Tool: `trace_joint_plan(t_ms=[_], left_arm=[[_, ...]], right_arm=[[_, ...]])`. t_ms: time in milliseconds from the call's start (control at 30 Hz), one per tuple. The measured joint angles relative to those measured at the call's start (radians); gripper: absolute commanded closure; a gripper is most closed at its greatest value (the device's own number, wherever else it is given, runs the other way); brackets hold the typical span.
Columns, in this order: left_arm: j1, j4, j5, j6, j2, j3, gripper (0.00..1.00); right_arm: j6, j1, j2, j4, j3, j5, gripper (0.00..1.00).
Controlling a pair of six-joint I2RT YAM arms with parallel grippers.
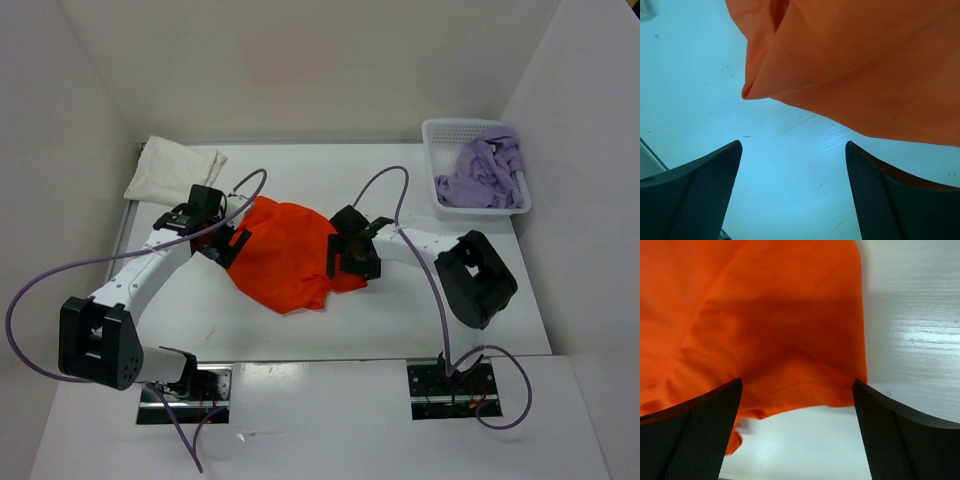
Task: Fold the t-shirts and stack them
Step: Flatten out the tshirt
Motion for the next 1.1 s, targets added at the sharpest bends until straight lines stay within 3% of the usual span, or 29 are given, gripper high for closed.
trace_joint_plan(t_ms=[67, 133, 167, 233, 467, 800, 967, 1100], left_arm=[[0.0, -0.012, 0.007, 0.0, 0.0, -0.002, 0.09], [0.0, -0.011, 0.013, 0.0, -0.003, -0.002, 0.09], [0.0, -0.011, 0.015, 0.0, -0.003, -0.002, 0.09], [0.0, -0.014, 0.02, 0.0, -0.003, -0.002, 0.09], [-0.007, -0.04, 0.047, 0.021, -0.052, 0.005, 0.09], [-0.127, -0.066, 0.129, 0.08, -0.09, 0.16, 0.0], [-0.197, -0.077, 0.204, 0.08, -0.045, 0.252, 0.0], [-0.321, -0.077, 0.231, 0.081, 0.007, 0.27, 0.0]], right_arm=[[-0.001, -0.002, 0.027, 0.014, -0.016, -0.004, 0.2], [0.002, -0.012, 0.026, 0.028, -0.021, -0.019, 0.42], [0.0, -0.017, 0.027, 0.031, -0.023, -0.023, 0.73], [0.001, -0.025, 0.027, 0.037, -0.029, -0.037, 0.98], [-0.021, -0.031, -0.034, -0.011, 0.046, -0.063, 1.0], [-0.074, -0.023, -0.251, -0.089, 0.633, 0.068, 1.0], [-0.088, -0.016, -0.28, -0.127, 0.826, 0.174, 1.0], [-0.1, -0.009, -0.253, -0.189, 0.948, 0.238, 1.0]])
